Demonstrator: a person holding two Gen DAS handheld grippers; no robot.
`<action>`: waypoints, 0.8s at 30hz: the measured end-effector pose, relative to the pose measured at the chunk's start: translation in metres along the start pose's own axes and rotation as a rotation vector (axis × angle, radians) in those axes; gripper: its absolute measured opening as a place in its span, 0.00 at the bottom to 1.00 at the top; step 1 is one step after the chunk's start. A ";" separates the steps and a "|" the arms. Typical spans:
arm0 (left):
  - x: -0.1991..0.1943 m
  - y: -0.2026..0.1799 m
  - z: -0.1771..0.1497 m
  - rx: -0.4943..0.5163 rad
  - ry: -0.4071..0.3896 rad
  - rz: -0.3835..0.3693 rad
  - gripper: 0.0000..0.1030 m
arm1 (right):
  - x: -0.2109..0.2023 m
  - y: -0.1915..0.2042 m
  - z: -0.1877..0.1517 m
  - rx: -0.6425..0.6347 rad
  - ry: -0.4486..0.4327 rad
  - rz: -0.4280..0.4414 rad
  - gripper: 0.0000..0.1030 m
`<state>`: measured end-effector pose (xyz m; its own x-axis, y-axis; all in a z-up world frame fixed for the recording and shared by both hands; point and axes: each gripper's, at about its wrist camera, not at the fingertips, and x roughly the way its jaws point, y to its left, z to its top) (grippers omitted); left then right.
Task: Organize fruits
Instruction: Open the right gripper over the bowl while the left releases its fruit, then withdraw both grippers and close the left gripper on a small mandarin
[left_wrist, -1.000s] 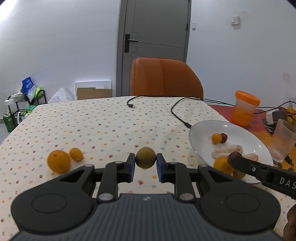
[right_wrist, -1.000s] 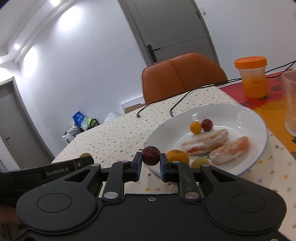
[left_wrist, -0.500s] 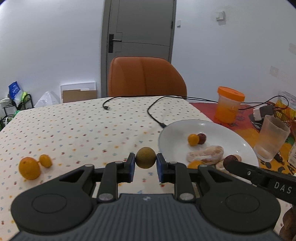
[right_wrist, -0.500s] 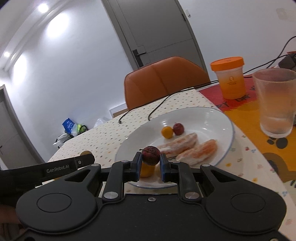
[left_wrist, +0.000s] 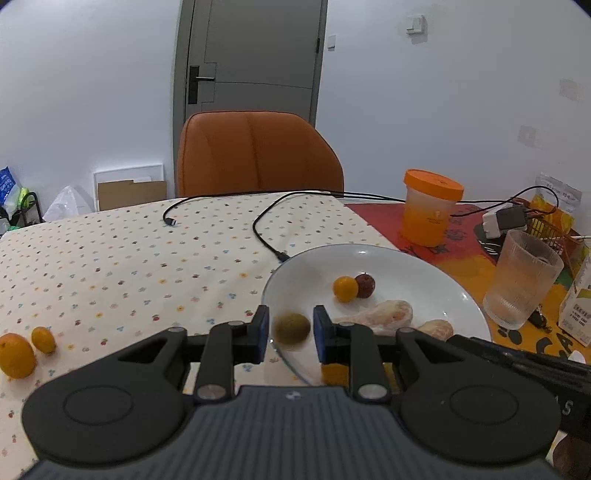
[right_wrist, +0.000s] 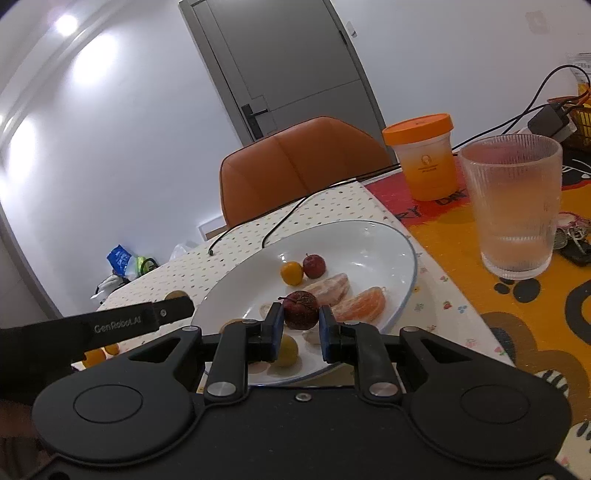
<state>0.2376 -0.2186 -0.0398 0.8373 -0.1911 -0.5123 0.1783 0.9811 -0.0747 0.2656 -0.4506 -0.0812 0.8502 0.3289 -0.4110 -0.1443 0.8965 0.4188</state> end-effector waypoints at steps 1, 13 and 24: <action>0.000 0.000 0.000 0.001 -0.001 0.003 0.26 | 0.000 0.000 0.000 -0.002 0.002 -0.002 0.20; -0.017 0.032 -0.005 -0.049 0.018 0.066 0.46 | -0.002 0.014 -0.001 -0.040 0.004 -0.010 0.41; -0.038 0.070 -0.010 -0.086 -0.005 0.152 0.72 | 0.003 0.045 -0.004 -0.088 0.014 0.010 0.56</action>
<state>0.2125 -0.1425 -0.0342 0.8537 -0.0403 -0.5192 0.0047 0.9976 -0.0697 0.2596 -0.4083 -0.0673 0.8413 0.3414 -0.4192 -0.1970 0.9157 0.3502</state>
